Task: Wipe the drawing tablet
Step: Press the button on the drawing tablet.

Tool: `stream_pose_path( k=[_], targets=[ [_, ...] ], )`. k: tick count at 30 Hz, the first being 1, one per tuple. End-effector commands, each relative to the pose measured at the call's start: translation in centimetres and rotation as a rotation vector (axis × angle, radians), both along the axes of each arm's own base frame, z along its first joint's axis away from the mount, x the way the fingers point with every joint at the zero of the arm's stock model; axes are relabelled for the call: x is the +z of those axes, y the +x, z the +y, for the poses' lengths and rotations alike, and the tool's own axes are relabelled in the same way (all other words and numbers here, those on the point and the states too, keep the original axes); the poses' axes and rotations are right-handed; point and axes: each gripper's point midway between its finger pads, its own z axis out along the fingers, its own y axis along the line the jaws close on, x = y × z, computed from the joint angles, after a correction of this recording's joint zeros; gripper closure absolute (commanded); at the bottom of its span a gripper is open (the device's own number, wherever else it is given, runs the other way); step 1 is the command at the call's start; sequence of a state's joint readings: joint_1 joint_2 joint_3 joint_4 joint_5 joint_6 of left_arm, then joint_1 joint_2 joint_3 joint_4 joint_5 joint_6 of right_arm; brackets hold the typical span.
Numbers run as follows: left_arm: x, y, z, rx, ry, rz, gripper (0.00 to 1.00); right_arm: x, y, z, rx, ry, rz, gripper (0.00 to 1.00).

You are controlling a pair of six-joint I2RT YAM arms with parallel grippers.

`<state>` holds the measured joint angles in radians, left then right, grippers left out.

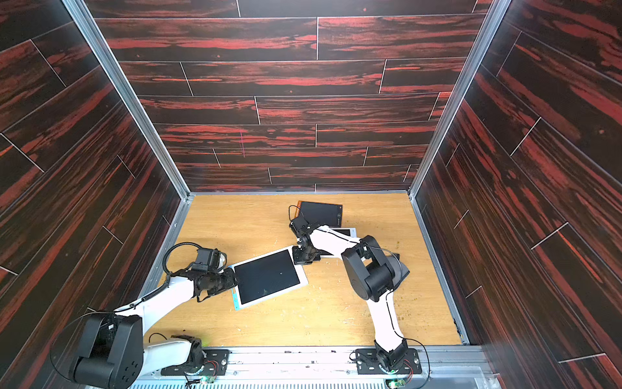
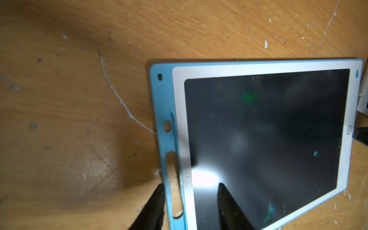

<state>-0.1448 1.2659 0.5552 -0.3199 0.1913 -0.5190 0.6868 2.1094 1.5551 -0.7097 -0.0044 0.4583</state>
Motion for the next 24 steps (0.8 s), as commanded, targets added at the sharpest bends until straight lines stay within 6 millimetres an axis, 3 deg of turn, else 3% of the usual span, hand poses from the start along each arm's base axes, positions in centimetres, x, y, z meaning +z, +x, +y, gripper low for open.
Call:
stream_pose_path(
  k=[1,9,24],
  targets=[
    [-0.1,-0.1,0.1,-0.013,0.005,0.0,0.57,-0.2,-0.2,1.0,0.019,0.011,0.019,1.0],
    [0.0,-0.1,0.0,-0.015,0.004,-0.005,0.58,0.3,-0.1,1.5,0.019,0.019,0.004,1.0],
    [0.0,-0.1,0.1,-0.014,0.006,-0.004,0.57,-3.9,-1.7,0.0,0.037,-0.113,0.076,1.0]
  ],
)
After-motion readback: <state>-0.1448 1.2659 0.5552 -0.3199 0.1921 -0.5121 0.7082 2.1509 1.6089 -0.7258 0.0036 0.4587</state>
